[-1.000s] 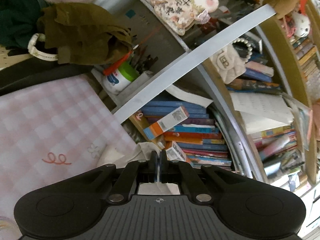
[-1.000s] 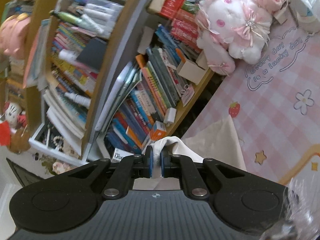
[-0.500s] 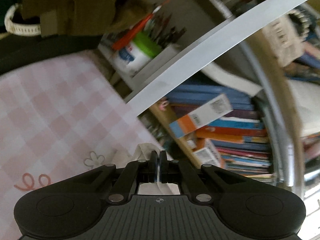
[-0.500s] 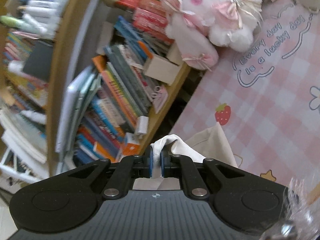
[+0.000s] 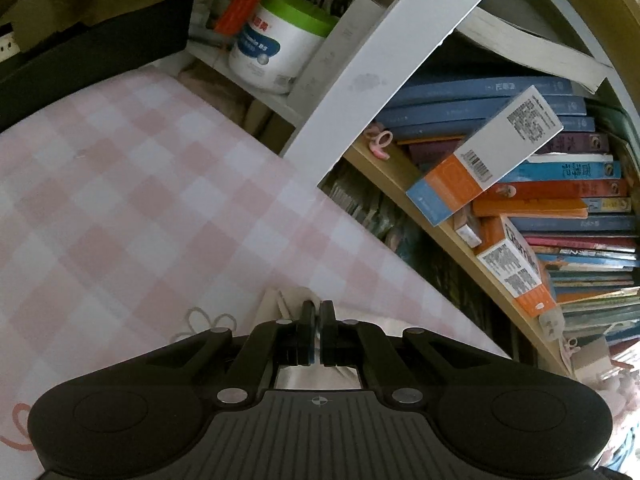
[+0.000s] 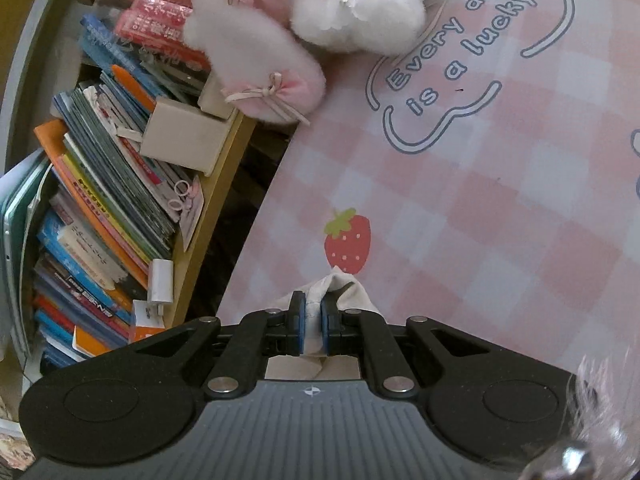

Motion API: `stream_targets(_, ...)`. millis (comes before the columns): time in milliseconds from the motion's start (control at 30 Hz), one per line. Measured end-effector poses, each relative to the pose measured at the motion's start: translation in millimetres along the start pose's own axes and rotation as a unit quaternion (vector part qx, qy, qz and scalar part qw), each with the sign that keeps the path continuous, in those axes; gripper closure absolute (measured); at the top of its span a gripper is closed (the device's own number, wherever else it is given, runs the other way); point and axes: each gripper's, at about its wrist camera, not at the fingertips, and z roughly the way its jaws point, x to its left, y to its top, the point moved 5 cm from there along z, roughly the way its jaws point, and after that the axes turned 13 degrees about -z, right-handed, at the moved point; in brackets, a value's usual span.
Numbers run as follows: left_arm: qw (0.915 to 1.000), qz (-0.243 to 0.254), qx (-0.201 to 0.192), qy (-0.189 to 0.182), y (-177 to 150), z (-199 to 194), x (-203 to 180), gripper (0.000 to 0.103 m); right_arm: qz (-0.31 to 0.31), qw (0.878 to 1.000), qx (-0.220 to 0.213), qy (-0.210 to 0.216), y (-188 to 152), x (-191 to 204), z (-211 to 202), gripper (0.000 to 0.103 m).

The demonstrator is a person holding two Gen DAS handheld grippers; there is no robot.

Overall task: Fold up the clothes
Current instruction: 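Lay the hem over the collar and open both grippers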

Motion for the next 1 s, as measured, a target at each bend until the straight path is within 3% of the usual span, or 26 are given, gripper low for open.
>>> stream_targets(67, 1.0000, -0.001, 0.006, -0.002, -1.2, 1.1, 1.7, 0.095, 0.003, 1.000, 0.001, 0.006, 0.1, -1.6, -1.3, 0.092)
stream_targets(100, 0.9999, -0.004, 0.012, -0.007, -1.9, 1.3, 1.7, 0.086, 0.005, 1.000, 0.001, 0.012, 0.0, -1.5, -2.1, 0.089)
stream_targets(133, 0.9997, -0.006, 0.016, -0.015, -3.5, -0.7, 1.2, 0.070, 0.001, 1.000, 0.000, 0.018, -0.1, 0.9, -4.1, 0.081)
stream_targets(200, 0.9992, -0.010, 0.024, -0.031, -6.6, -5.0, 0.2, 0.058, -0.007, 1.000, 0.000, 0.031, -0.3, 5.6, -8.1, 0.068)
stream_targets(433, 0.9970, 0.016, 0.034, -0.067, -42.0, -21.5, -20.4, 0.058, -0.031, 0.997, 0.028, 0.062, -13.1, 25.2, -12.9, 0.064)
stream_targets(567, 0.9918, 0.088, 0.052, -0.077, -76.0, -21.5, -44.7, 0.058, -0.034, 0.996, 0.049, 0.060, -26.0, 31.5, -5.7, 0.064)
stream_targets(667, 0.9788, 0.188, 0.046, -0.067, -103.1, -21.2, -68.0, 0.059, -0.049, 0.996, 0.060, 0.046, -35.9, 36.7, -2.4, 0.064)
stream_targets(733, 0.9605, 0.272, 0.025, -0.055, -123.1, -23.6, -83.7, 0.060, -0.111, 0.992, 0.053, 0.021, -43.1, 46.8, -6.3, 0.064)
stream_targets(800, 0.9392, 0.342, -0.001, -0.036, -140.4, -23.1, -95.0, 0.060, -0.225, 0.973, 0.044, -0.007, -54.0, 66.0, -7.8, 0.064)
stream_targets(833, 0.9283, 0.370, -0.010, -0.031, -149.3, -21.3, -99.9, 0.063, -0.299, 0.953, 0.037, -0.025, -64.5, 78.0, -6.8, 0.064)
stream_targets(900, 0.9158, 0.401, -0.010, -0.024, -161.2, -14.8, -105.9, 0.065, -0.426, 0.902, 0.029, -0.056, -86.3, 98.8, -2.7, 0.064)
stream_targets(967, 0.9073, 0.420, -0.006, -0.016, -170.8, -7.5, -110.8, 0.065, -0.502, 0.861, 0.032, -0.067, -107.8, 112.2, 6.0, 0.064)
stream_targets(1000, 0.9042, 0.427, -0.004, -0.014, -174.4, -4.6, -112.3, 0.065, -0.518, 0.852, 0.035, -0.069, -115.6, 115.4, 10.5, 0.064)
